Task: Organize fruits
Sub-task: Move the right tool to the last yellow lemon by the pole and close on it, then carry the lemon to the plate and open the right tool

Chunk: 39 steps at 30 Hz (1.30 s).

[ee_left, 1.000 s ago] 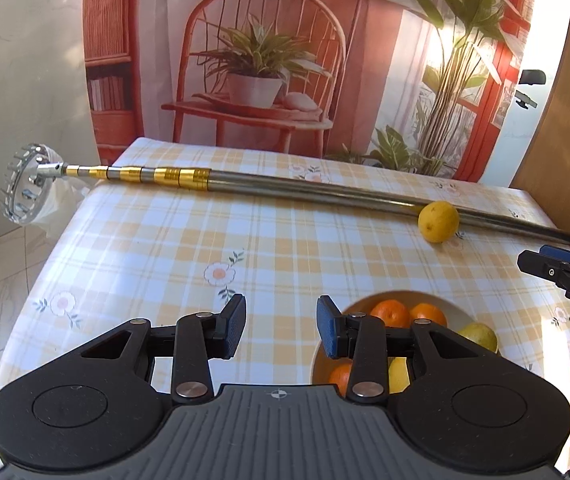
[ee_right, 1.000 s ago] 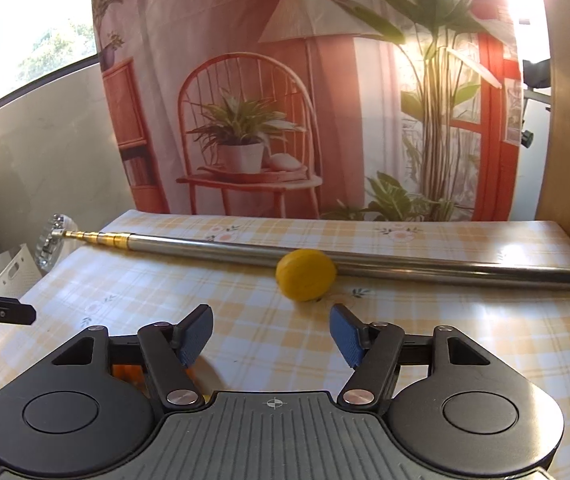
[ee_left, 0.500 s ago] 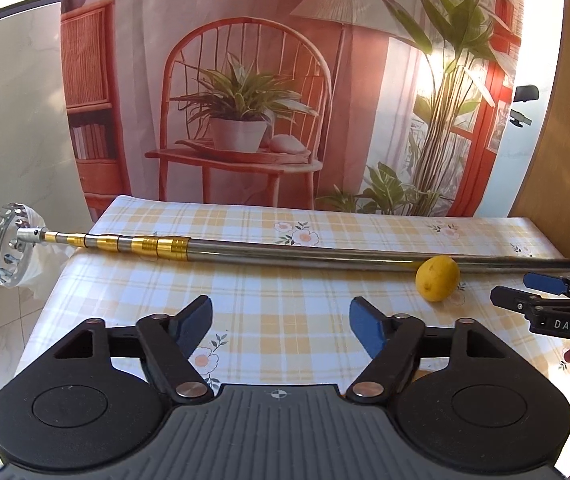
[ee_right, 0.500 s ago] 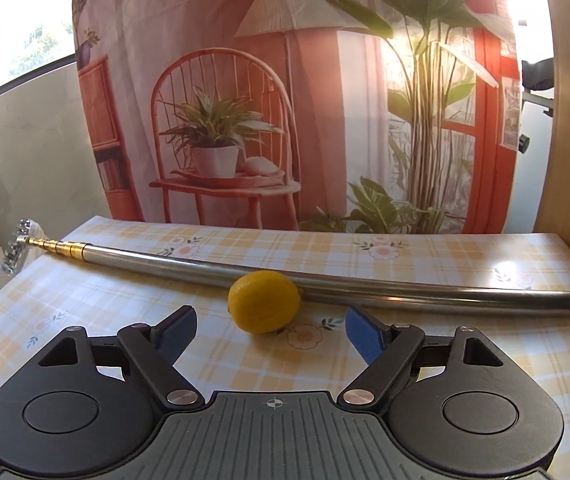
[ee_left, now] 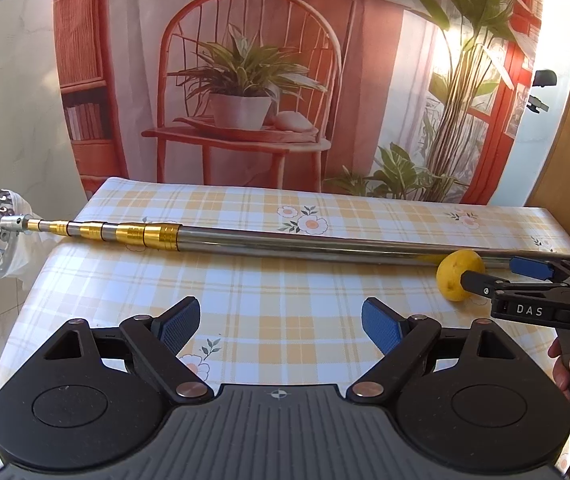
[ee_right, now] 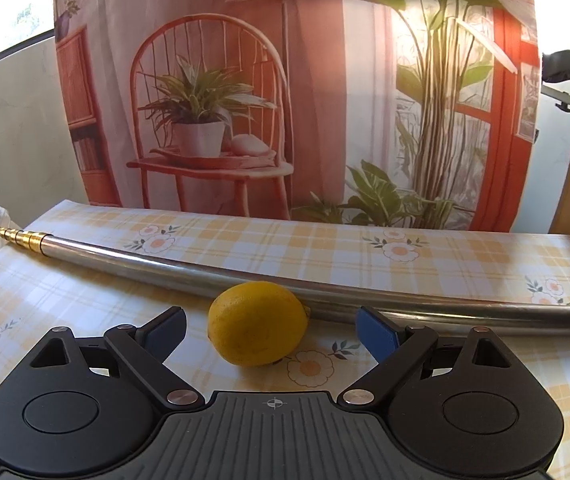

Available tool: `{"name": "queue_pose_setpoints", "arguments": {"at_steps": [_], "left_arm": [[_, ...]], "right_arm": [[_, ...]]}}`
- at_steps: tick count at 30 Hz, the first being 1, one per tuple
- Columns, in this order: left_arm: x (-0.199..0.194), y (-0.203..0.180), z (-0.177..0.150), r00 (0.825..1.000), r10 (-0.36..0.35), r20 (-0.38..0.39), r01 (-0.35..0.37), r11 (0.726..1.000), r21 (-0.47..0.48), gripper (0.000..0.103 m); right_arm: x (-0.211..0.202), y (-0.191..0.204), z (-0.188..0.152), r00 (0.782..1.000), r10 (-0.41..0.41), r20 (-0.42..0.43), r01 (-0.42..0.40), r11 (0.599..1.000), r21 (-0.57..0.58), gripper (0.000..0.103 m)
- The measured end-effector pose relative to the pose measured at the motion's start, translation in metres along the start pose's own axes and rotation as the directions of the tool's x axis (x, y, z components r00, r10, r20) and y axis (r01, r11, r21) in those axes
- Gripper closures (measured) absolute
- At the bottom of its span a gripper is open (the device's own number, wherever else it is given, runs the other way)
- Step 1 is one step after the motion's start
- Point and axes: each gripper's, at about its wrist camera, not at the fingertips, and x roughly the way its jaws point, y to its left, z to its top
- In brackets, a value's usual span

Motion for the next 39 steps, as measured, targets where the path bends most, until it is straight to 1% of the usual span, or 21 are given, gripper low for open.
{"name": "queue_pose_setpoints", "arguments": {"at_steps": [1, 3, 5, 8, 11, 17, 23, 27, 35, 39], "left_arm": [[0.001, 0.001, -0.001, 1.0, 0.0, -0.003, 0.0, 1.0, -0.002, 0.013], [0.005, 0.002, -0.001, 1.0, -0.001, -0.01, 0.001, 1.0, -0.003, 0.013], [0.008, 0.002, -0.001, 1.0, -0.001, -0.018, 0.001, 1.0, -0.002, 0.013], [0.011, 0.003, -0.002, 1.0, 0.0, -0.023, 0.0, 1.0, -0.004, 0.013], [0.014, 0.003, -0.004, 1.0, 0.003, -0.031, -0.004, 1.0, -0.006, 0.013], [0.014, 0.004, -0.004, 0.999, 0.005, -0.039, -0.005, 1.0, -0.013, 0.013], [0.01, 0.003, -0.005, 0.999, 0.005, -0.038, -0.005, 1.0, -0.013, 0.013], [0.005, 0.003, -0.009, 0.999, -0.005, -0.042, 0.004, 1.0, -0.017, 0.013], [-0.01, 0.003, -0.02, 0.998, -0.038, -0.058, 0.037, 0.999, -0.022, 0.013], [-0.019, 0.006, -0.03, 0.996, -0.059, -0.07, 0.057, 0.998, -0.024, 0.013]], "right_arm": [[0.004, 0.0, -0.001, 1.0, 0.008, -0.005, -0.008, 1.0, 0.011, 0.014], [0.012, 0.0, -0.002, 1.0, 0.018, -0.019, -0.017, 0.999, 0.034, 0.021], [0.018, 0.001, -0.002, 0.999, 0.017, -0.027, -0.016, 0.999, 0.05, 0.022], [0.026, 0.001, -0.002, 0.999, 0.025, -0.039, -0.022, 0.998, 0.057, 0.027], [0.034, 0.005, -0.003, 0.998, 0.023, -0.062, -0.02, 0.999, 0.05, 0.028], [0.038, 0.005, -0.003, 0.998, 0.002, -0.068, 0.003, 0.998, 0.066, 0.042], [0.03, 0.004, -0.007, 0.998, 0.004, -0.065, 0.001, 0.997, 0.08, 0.043], [0.018, 0.007, -0.012, 0.998, 0.026, -0.065, -0.021, 0.997, 0.078, 0.043], [-0.02, 0.015, -0.021, 0.996, 0.08, -0.044, -0.075, 0.993, 0.093, 0.043], [-0.047, 0.022, -0.026, 0.993, 0.115, -0.024, -0.113, 0.991, 0.075, 0.043]]}}
